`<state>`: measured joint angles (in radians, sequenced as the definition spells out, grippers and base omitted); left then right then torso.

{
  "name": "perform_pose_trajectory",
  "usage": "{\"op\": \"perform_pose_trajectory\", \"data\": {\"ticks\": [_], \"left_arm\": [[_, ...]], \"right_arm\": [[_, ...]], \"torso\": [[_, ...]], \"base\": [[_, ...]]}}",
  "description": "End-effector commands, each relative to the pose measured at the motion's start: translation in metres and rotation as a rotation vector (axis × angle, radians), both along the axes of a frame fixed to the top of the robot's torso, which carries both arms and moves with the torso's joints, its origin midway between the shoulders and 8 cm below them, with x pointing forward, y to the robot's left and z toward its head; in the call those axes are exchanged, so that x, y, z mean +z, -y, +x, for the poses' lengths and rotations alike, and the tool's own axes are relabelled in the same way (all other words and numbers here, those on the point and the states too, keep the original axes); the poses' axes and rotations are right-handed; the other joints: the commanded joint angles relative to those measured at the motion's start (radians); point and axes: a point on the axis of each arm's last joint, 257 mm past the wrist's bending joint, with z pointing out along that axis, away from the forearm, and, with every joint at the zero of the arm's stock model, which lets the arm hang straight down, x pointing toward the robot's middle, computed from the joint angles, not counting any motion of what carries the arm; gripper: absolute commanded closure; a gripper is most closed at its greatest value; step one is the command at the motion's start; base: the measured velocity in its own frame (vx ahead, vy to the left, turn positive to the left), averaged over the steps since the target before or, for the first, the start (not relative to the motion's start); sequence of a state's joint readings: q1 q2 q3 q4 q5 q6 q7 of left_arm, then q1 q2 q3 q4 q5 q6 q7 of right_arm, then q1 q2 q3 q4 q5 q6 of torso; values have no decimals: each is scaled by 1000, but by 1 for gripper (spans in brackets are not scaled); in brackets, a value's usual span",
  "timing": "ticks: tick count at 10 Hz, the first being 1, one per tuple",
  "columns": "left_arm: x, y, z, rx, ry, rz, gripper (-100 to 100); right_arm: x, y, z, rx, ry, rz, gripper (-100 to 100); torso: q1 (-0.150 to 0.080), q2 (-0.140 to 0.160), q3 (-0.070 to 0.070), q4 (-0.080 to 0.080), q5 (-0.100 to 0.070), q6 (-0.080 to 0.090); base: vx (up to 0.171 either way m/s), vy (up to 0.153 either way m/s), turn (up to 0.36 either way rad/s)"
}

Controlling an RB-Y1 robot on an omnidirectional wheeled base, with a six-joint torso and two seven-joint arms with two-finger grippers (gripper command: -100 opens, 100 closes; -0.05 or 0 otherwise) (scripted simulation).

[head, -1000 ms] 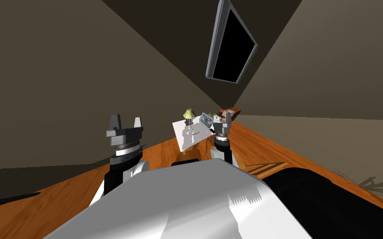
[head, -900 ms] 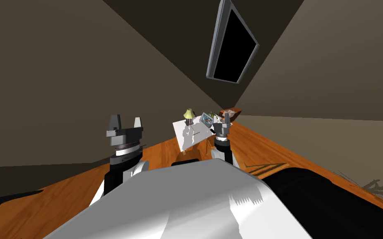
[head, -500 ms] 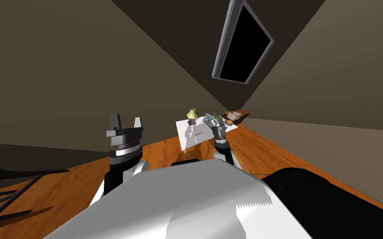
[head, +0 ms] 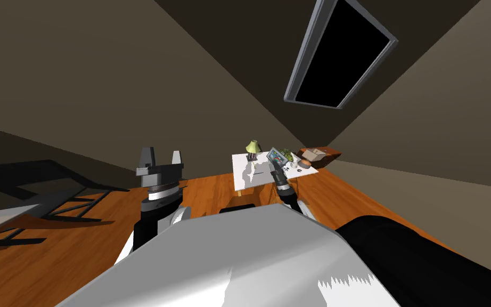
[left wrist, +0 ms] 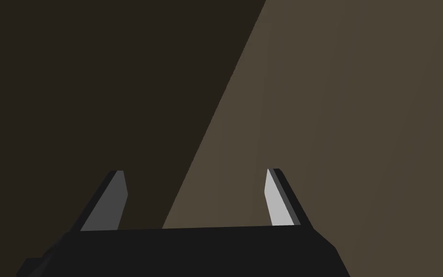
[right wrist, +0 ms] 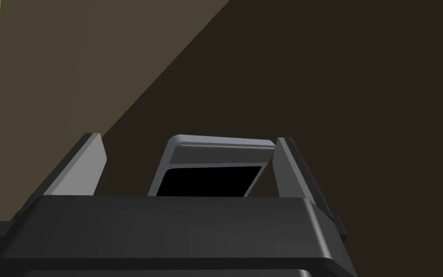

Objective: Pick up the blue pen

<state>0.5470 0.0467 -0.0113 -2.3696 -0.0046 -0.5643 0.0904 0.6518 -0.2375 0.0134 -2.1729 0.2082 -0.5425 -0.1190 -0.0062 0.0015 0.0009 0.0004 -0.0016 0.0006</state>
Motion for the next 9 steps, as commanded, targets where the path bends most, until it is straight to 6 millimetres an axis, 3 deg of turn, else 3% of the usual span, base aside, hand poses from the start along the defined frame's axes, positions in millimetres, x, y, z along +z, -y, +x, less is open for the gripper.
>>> {"op": "perform_pose_trajectory", "data": {"ticks": [1,2,4,6,7,8,9], "left_arm": [[0,0,0,0,0,0,0],[0,0,0,0,0,0,0],[0,0,0,0,0,0,0],[0,0,0,0,0,0,0],[0,0,0,0,0,0,0],[0,0,0,0,0,0,0],[0,0,0,0,0,0,0]], "right_arm": [[-30,6,-1,-8,-73,-65,-100],[-55,11,-4,-13,-135,-121,-100],[-57,12,-4,-14,-140,-121,-100],[-110,24,-16,-20,-270,-236,-100],[-114,26,-16,-22,-279,-236,-100],[-144,34,-26,-23,-351,-293,-100],[-144,34,-26,-23,-351,-293,-100]], "torso": [[0,0,0,0,0,0],[1,-1,0,0,0,-1],[0,-1,0,0,0,0],[3,-2,-1,0,1,-1],[0,-1,-1,0,0,-1],[0,-1,0,0,0,0],[-1,-1,0,0,0,0]], "base": [[-25,-57,193],[-31,-75,410],[-25,-48,182],[-32,-53,402],[-42,-73,270],[-39,-80,338],[-36,-60,300]]}}
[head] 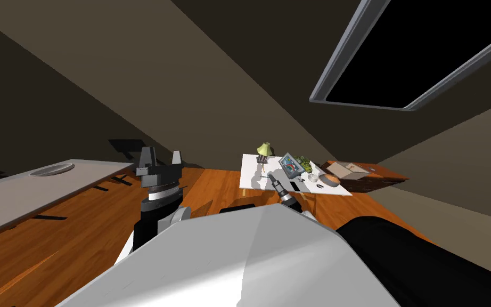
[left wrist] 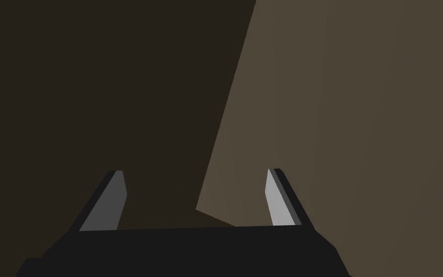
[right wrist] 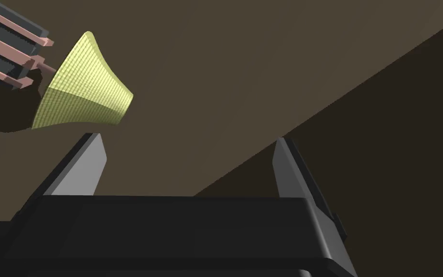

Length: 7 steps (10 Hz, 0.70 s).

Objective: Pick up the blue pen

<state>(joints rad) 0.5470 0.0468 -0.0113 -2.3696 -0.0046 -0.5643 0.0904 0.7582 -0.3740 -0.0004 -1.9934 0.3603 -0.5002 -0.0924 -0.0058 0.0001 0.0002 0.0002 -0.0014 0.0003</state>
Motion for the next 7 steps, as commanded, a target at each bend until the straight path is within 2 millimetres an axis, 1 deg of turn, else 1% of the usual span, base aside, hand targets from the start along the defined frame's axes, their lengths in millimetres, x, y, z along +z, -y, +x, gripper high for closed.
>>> {"op": "perform_pose_trajectory", "data": {"ticks": [1,2,3,4,5,6,7], "left_arm": [[0,0,0,0,0,0,0],[0,0,0,0,0,0,0],[0,0,0,0,0,0,0],[0,0,0,0,0,0,0],[0,0,0,0,0,0,0],[0,0,0,0,0,0,0],[0,0,0,0,0,0,0]], "right_arm": [[-32,13,-12,0,-82,-64,-100],[-56,20,-24,6,-144,-119,-100],[-64,24,-27,0,-161,-120,-100],[-85,31,-40,11,-217,-173,-100],[-93,35,-43,4,-237,-174,-100],[-116,43,-59,15,-298,-226,-100],[-122,47,-62,9,-314,-226,-100]], "torso": [[0,0,0,0,0,0],[0,0,0,0,0,0],[-2,0,0,0,0,0],[-1,0,0,0,0,0],[0,0,0,0,0,0],[0,-1,-1,0,0,0],[-1,-1,0,0,0,0]], "base": [[-36,-52,345],[-46,-85,410],[-41,-68,389],[-47,-51,364],[-36,-44,391],[-44,-58,535],[-47,-61,267]]}}
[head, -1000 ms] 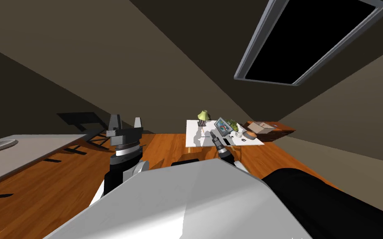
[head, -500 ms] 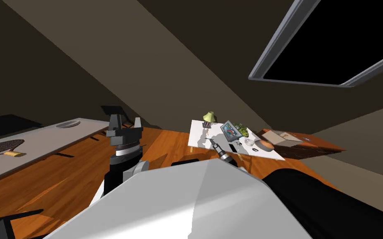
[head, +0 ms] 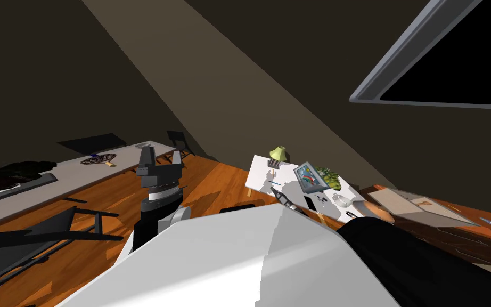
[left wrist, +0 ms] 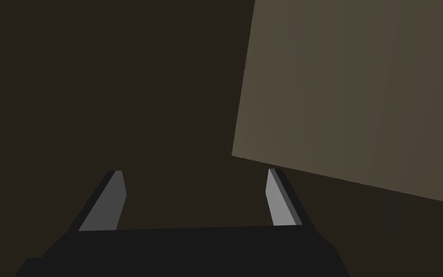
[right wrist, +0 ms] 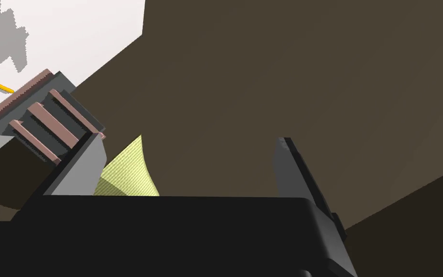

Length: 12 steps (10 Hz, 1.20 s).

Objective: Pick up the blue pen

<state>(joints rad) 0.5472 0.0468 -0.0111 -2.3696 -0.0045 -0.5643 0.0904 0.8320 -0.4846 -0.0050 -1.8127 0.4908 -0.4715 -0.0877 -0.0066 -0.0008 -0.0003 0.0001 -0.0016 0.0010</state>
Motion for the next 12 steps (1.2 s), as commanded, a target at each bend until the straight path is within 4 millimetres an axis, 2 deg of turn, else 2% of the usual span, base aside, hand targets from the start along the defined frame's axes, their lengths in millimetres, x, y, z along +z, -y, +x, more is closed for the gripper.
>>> {"op": "perform_pose_trajectory", "data": {"ticks": [1,2,3,4,5,6,12], "left_arm": [[0,0,0,0,0,0,0],[0,0,0,0,0,0,0],[0,0,0,0,0,0,0],[0,0,0,0,0,0,0],[0,0,0,0,0,0,0],[0,0,0,0,0,0,0],[0,0,0,0,0,0,0]], "right_arm": [[-28,9,-19,14,-75,-56,-100],[-35,14,-24,5,-93,-58,-100],[-56,23,-43,20,-156,-104,-100],[-62,27,-48,13,-173,-106,-100],[-80,35,-67,32,-231,-149,-100],[-87,39,-73,23,-250,-151,-100],[-87,39,-73,23,-250,-151,-100]], "torso": [[0,0,0,0,0,0],[0,0,0,0,0,-1],[0,-1,0,0,0,0],[5,0,0,0,1,0],[7,0,0,0,2,0],[7,0,0,0,2,0],[6,-2,-1,0,1,0]], "base": [[-48,-59,391],[-36,-55,293],[-58,37,251],[-62,57,204],[-46,40,152],[-35,30,114],[-18,16,60]]}}
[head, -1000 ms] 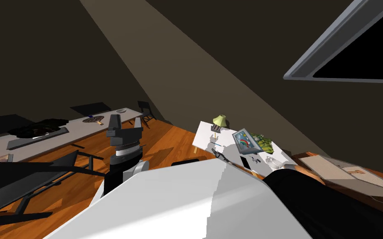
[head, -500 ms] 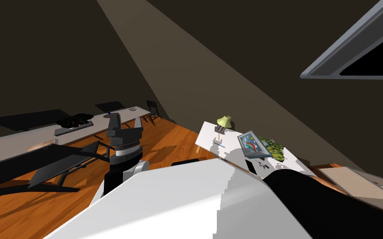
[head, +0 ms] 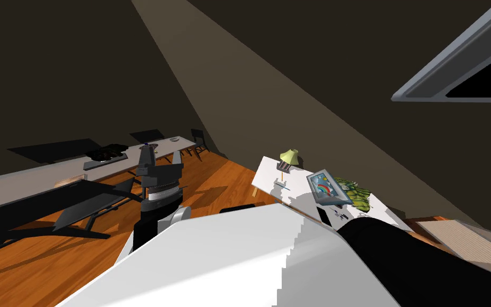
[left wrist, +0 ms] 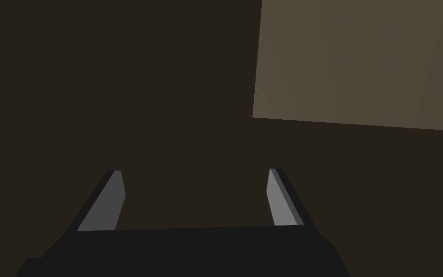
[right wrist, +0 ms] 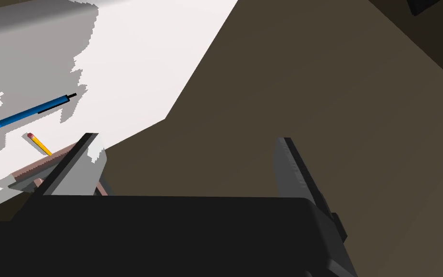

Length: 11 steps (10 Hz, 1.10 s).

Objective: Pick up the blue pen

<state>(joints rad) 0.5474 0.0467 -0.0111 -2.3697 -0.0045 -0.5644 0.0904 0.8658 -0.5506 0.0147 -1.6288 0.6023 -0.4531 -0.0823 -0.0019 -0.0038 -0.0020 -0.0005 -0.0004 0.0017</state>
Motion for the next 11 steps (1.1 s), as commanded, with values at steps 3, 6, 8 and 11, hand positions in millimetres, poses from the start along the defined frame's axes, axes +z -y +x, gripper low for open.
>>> {"op": "perform_pose_trajectory", "data": {"ticks": [3,6,8,11], "left_arm": [[0,0,0,0,0,0,0],[0,0,0,0,0,0,0],[0,0,0,0,0,0,0],[0,0,0,0,0,0,0]], "right_arm": [[-17,1,-21,0,-56,2,-100],[-43,3,-59,3,-149,3,-100],[-53,4,-75,5,-187,2,-100],[-53,4,-75,5,-187,2,-100]], "torso": [[-1,-1,-1,0,0,0],[2,0,0,0,0,0],[0,0,0,0,0,0],[-1,-2,-1,0,0,0]], "base": [[6,3,12],[-13,39,142],[1,17,62],[18,0,2]]}}
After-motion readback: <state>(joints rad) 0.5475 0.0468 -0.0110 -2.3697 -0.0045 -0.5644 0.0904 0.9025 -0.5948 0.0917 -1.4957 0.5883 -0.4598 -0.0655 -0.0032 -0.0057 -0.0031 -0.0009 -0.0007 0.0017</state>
